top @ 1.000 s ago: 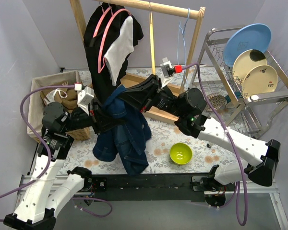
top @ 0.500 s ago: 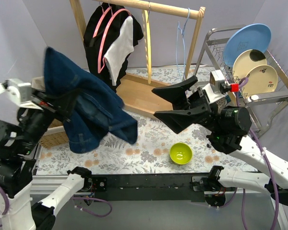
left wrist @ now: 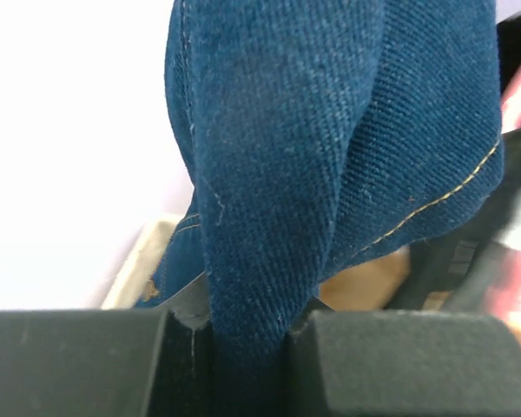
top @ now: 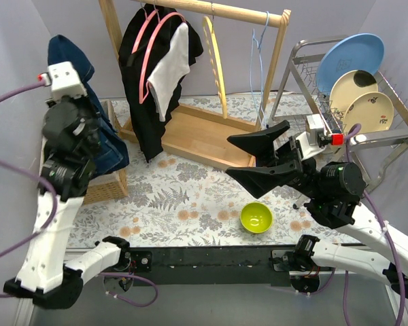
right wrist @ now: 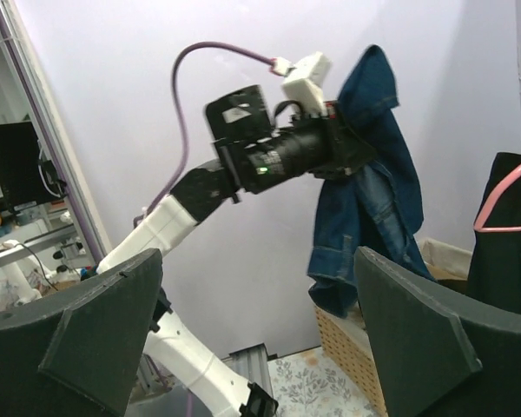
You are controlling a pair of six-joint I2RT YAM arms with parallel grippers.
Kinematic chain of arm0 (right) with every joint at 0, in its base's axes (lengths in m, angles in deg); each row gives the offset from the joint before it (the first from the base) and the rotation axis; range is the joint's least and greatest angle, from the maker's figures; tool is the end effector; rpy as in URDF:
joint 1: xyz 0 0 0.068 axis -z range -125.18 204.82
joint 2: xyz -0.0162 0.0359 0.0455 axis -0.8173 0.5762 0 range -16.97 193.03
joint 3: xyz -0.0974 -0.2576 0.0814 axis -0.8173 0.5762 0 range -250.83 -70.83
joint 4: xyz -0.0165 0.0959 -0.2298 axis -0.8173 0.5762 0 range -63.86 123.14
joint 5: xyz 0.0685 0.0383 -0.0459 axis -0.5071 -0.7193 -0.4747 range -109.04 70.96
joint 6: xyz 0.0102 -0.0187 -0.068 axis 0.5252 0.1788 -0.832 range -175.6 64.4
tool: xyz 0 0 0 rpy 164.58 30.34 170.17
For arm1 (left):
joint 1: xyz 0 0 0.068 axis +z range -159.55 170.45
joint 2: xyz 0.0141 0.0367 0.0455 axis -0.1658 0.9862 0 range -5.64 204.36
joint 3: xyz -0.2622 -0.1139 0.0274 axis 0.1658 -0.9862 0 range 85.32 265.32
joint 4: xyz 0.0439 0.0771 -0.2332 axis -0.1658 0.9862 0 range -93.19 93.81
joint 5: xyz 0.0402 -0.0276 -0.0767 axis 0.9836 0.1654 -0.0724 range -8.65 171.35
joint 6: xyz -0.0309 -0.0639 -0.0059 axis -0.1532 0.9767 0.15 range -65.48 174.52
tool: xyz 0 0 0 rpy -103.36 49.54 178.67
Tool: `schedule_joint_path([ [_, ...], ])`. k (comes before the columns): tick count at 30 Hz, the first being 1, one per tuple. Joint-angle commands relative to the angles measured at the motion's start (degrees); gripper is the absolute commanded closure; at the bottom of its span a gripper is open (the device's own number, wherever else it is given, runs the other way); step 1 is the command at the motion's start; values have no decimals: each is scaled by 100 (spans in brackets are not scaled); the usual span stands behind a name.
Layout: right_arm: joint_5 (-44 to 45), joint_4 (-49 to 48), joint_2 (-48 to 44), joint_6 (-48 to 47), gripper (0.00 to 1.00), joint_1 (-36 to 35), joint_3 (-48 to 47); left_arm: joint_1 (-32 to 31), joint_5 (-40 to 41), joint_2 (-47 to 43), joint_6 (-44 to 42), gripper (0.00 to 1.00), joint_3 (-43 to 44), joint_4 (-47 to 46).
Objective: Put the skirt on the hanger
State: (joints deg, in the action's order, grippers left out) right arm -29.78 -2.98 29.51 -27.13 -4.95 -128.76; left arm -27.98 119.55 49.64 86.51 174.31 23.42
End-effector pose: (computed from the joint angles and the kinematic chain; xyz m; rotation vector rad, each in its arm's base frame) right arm 0.0630 0.1297 0.5061 -0.4461 0.8681 1.5110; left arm 0.1444 -0.0100 0.5363 -0.6981 1.3025 -0.2327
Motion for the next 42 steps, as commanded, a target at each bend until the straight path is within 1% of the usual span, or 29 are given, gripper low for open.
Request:
schedule_joint_path([
  [1,239,108,-393,-324,2,-9,141,16,1365,280,-728,100,-206,-1587],
  [3,335,152,-560,-421,2,-9,256,59,1646,412,-895,100,-294,-1738],
  [5,371,258,-657,-474,2,-9,335,190,1682,570,-923,100,-382,-1905],
  [8,441,398,-903,-570,2,-9,414,726,1551,807,-616,100,-365,-1660],
  [9,450,468,-956,-605,2,-9,449,1067,1498,878,-389,100,-365,-1572],
  [11,511,522,-1096,-649,2,-9,476,1429,1314,1009,-220,100,-391,-1422],
  [12,529,557,-1141,-676,2,-9,484,1779,1235,1045,-63,100,-417,-1396],
  [13,555,627,-1185,-719,2,-9,485,1895,1086,1098,26,100,-487,-1378],
  [15,608,715,-1308,-772,2,-17,485,2473,770,1273,254,100,-523,-1326],
  [16,626,733,-1343,-816,2,-9,485,2616,603,1387,551,100,-497,-1177],
  [18,661,803,-1422,-852,2,-9,485,2879,286,1764,808,100,-426,-1071],
  [20,696,856,-1475,-904,2,-9,493,2907,215,1985,1063,100,-478,-1044],
  [23,696,944,-1545,-922,2,-9,546,2925,57,2223,1536,100,-820,-1044],
  [24,696,961,-1563,-931,2,-9,572,2916,-144,2249,1704,100,-1170,-1044],
  [26,705,961,-1624,-948,2,-9,651,2925,-425,2293,2195,100,-1549,-1096],
  [27,714,953,-1642,-966,2,-9,669,2933,-731,2311,2354,100,-1952,-1131],
  [28,714,952,-1651,-975,2,-9,687,2933,-891,2355,2495,100,-2121,-1175],
  [29,697,944,-1660,-975,2,-9,704,2933,-997,2468,2627,97,-2314,-1202],
  [31,670,961,-1651,-984,2,-9,704,2933,-1208,2697,3066,94,-2674,-1176],
  [35,591,1005,-1651,-992,2,-9,696,2977,-1516,3356,3515,89,-2949,-1097],
  [38,608,1058,-1686,-1010,2,-9,687,3039,-1718,3813,3814,78,-3071,-1114],
  [39,617,1075,-1703,-1027,2,-9,687,3109,-1823,4040,3867,67,-3089,-1114],
  [41,661,1102,-1747,-1054,2,-9,669,3197,-2139,4182,4025,63,-2985,-939],
  [42,687,1145,-1765,-1063,2,-9,660,3223,-2158,4227,4069,61,-2932,-843],
])
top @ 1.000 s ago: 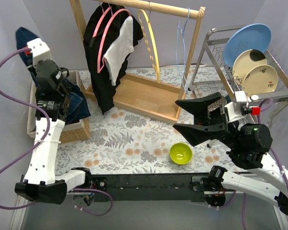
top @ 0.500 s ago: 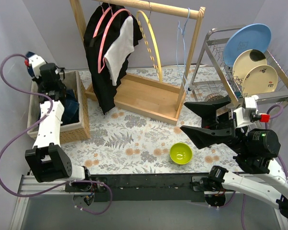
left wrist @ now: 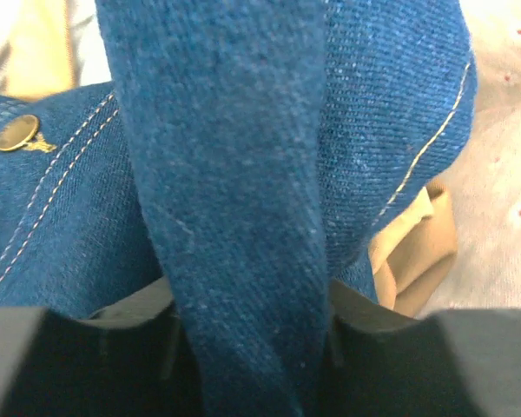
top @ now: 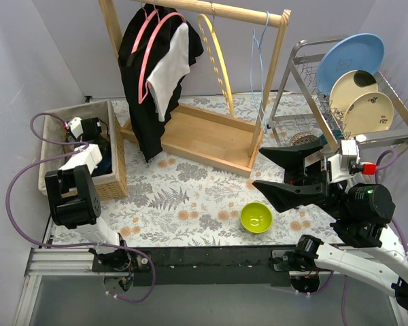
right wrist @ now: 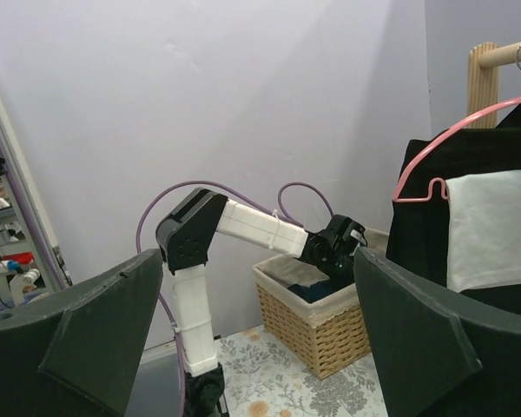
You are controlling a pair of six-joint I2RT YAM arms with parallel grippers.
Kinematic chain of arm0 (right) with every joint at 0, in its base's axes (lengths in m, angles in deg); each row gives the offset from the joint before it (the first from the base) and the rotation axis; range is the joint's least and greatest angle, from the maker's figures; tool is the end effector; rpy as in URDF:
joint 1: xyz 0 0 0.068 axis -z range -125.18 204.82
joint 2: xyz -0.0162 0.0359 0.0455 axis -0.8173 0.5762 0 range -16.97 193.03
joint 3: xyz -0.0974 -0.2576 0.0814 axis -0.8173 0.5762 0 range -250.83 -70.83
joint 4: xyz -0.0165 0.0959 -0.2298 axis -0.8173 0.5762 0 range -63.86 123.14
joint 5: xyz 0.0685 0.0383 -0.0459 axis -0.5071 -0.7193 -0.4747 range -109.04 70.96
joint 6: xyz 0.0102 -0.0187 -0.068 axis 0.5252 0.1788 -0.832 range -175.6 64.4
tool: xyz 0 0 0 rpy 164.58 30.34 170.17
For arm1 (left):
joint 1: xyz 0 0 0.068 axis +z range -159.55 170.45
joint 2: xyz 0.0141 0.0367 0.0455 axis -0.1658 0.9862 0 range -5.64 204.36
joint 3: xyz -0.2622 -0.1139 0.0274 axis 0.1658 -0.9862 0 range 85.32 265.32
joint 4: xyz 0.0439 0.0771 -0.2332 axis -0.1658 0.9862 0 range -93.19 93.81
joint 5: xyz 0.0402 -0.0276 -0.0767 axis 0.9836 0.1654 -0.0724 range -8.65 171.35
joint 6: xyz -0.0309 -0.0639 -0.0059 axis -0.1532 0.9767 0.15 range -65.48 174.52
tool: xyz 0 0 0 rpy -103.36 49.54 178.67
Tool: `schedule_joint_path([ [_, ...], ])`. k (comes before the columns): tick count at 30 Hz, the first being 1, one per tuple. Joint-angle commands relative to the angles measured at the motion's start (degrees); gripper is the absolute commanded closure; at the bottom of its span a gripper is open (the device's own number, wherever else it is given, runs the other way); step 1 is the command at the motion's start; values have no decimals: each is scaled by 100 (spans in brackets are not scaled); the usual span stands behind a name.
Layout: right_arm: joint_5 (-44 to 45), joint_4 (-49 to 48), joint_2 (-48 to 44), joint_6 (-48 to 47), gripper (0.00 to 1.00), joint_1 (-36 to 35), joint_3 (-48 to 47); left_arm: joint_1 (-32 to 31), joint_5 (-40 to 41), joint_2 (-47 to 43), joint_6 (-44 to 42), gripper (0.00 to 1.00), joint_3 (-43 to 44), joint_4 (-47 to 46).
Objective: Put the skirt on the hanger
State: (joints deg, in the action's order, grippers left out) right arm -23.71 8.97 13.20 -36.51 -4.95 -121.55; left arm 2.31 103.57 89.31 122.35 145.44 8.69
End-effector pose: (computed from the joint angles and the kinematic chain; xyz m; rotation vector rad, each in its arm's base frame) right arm 0.0363 0.0716 0.4723 -0.4203 0.8975 1.3092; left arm 0.3447 0.0949 0.2146 -1.6136 1.6535 -0.0296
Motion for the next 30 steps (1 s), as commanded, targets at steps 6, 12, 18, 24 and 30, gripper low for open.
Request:
schedule_joint_path([
  [6,229,91,-214,-134,3,-9,-122,185,-718,-337,328,2,805,1193],
  [12,264,135,-240,-108,3,-9,-184,185,-841,-952,134,2,2378,2107],
  [18,273,231,-240,-90,4,-9,-272,185,-973,-1391,90,2,3137,2583],
  [24,247,284,-258,-64,5,-9,-281,194,-3263,-2225,-120,3,2875,1750],
  [30,326,398,-214,-99,5,-9,-175,194,-5674,-2781,63,10,2872,544],
])
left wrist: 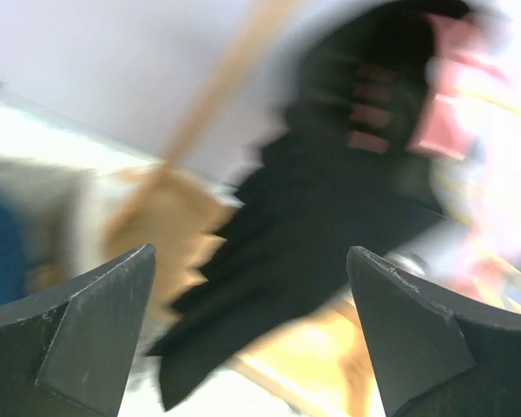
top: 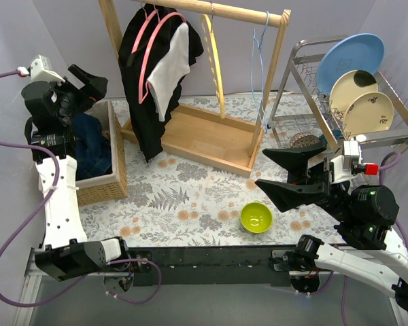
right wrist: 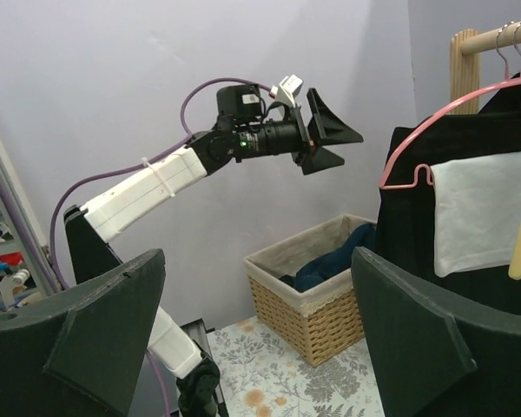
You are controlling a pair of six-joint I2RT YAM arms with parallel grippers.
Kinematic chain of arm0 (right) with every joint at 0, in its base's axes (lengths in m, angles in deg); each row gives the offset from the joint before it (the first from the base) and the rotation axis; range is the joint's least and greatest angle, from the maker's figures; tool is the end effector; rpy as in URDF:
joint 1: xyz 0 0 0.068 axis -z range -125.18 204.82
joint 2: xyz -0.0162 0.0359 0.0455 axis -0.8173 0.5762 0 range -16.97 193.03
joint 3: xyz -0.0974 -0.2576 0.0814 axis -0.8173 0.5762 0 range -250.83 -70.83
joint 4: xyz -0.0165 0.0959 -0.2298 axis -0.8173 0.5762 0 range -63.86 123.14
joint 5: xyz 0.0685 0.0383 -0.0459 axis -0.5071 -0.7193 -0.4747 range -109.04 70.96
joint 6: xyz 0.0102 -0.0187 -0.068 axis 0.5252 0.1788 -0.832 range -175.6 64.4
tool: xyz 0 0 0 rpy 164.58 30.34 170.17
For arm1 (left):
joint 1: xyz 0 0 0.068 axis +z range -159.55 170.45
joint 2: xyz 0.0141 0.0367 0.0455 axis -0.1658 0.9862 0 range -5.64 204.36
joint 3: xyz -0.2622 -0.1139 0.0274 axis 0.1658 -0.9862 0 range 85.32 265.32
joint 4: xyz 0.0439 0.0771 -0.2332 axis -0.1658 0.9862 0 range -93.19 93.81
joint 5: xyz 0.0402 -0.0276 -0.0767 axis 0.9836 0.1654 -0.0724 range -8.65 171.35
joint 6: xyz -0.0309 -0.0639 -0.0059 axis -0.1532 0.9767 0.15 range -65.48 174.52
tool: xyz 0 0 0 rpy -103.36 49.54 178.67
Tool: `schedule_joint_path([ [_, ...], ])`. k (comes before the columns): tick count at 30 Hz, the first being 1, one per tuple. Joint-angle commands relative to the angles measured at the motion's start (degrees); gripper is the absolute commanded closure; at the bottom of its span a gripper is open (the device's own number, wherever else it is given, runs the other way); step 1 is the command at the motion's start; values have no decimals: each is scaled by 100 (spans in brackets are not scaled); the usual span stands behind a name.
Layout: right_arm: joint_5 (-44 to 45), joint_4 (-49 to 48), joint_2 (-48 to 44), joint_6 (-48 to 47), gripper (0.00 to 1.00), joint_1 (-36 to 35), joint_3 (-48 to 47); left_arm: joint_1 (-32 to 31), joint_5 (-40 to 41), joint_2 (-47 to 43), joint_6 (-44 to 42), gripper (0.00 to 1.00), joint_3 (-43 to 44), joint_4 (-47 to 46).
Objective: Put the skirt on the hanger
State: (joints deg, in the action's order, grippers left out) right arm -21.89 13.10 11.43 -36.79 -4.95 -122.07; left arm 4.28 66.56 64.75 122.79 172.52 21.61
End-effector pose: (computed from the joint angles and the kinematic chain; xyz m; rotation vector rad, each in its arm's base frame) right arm 0.0343 0.0644 0.4692 -0.4036 0.9383 1.2842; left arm 0.2567 0.0477 0.4825 -1.0194 1.4770 -0.9153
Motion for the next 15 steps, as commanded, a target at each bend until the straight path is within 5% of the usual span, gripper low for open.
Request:
schedule_joint_path([
  [1,153,-6,-19,-79,5,-9,-114,-11,-2167,-315,46,13,262,-766],
  [6,171,82,69,-105,5,-9,-114,-239,-3047,-228,257,26,552,-906],
  [15,197,73,253,-70,7,-9,-88,-1575,-1889,-79,-401,31,667,-687],
])
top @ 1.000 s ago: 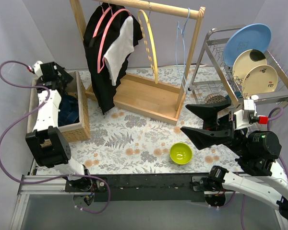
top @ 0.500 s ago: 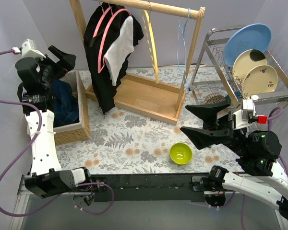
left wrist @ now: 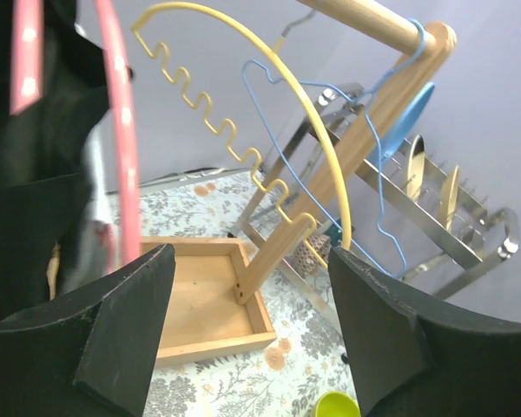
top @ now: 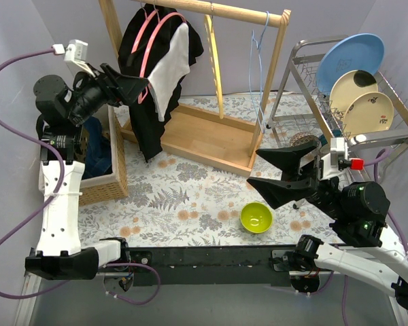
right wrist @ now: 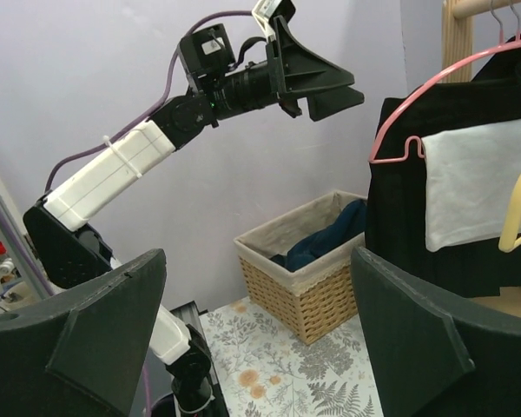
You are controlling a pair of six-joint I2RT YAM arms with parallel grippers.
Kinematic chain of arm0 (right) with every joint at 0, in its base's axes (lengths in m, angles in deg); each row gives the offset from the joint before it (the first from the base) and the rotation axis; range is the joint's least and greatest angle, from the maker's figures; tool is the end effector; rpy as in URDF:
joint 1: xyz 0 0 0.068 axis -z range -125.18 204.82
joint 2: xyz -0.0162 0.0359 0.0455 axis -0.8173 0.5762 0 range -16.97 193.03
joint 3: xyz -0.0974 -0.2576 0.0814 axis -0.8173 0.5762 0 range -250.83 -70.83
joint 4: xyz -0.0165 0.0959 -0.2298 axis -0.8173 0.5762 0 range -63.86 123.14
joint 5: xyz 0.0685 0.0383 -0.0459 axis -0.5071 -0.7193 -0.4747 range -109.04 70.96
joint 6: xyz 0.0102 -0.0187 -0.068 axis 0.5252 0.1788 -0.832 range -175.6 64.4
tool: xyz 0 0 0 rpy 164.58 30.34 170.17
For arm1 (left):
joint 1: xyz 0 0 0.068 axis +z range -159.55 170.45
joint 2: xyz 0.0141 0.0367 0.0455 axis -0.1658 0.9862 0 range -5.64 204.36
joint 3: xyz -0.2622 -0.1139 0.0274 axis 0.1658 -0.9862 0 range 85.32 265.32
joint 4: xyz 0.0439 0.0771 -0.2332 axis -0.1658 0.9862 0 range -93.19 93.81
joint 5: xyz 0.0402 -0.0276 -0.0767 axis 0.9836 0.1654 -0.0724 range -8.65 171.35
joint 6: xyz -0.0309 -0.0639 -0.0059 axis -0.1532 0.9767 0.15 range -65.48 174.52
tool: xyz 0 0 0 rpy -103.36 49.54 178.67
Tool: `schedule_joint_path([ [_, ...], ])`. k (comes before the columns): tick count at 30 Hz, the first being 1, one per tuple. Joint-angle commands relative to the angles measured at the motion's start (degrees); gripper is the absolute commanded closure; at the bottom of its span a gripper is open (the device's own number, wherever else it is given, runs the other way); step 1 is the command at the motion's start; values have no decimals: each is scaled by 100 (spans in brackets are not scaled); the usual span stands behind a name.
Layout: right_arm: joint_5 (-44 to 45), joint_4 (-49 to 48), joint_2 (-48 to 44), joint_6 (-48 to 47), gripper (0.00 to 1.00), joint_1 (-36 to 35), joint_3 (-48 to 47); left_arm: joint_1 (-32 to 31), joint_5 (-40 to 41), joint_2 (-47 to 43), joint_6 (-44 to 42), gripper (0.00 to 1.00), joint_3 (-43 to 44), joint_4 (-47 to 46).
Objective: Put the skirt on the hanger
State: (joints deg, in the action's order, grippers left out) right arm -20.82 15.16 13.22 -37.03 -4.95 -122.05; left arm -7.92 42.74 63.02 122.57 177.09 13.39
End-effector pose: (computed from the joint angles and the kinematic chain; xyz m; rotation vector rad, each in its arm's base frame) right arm 0.0422 0.0758 0.4633 -0.4125 1.0104 1.2564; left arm 0.2285 -0.0302 0.5331 -0.3836 1.6099 -1.3975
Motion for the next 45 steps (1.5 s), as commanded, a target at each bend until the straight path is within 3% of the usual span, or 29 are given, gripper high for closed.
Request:
schedule_joint_path([
  [1,90,-123,83,-37,7,-9,-107,-391,617,138,-520,32,193,153],
  [21,125,-220,329,-64,8,-9,-116,-1358,2296,1009,-2041,39,526,-23],
  [28,152,-229,373,-134,8,-9,-107,-1446,2191,974,-1963,38,948,-6],
  [37,152,-220,329,-134,8,-9,-116,-1446,3017,1307,-2191,34,1712,749],
  [45,152,-167,250,-178,8,-9,-134,-1446,3114,1553,-2173,35,1529,865],
])
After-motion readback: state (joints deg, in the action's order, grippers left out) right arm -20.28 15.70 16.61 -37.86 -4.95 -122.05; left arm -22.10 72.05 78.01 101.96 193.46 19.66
